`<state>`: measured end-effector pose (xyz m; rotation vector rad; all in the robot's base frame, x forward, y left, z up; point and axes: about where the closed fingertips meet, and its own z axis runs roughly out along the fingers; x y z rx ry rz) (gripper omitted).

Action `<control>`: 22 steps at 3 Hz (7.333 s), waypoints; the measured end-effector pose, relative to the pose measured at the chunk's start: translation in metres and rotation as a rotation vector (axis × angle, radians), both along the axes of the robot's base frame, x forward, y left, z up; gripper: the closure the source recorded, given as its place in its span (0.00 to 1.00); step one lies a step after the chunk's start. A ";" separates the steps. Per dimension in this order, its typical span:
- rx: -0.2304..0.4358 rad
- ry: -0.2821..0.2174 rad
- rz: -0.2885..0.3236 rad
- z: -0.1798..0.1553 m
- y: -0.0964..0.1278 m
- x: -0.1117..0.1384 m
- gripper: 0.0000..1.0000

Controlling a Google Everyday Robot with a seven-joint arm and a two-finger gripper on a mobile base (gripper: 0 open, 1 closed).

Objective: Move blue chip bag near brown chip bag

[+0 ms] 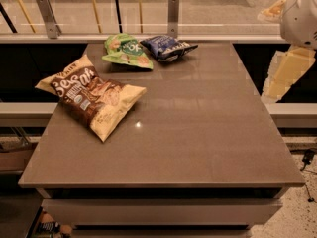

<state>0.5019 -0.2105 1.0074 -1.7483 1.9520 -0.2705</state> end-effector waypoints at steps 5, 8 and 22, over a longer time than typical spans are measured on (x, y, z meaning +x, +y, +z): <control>0.039 -0.178 0.159 -0.033 0.060 0.148 0.00; -0.055 -0.225 0.135 -0.042 0.059 0.173 0.00; 0.049 -0.324 0.409 -0.144 0.158 0.348 0.63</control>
Offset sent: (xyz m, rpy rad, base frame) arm 0.1061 0.0353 -0.0167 0.0644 -0.1363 0.1762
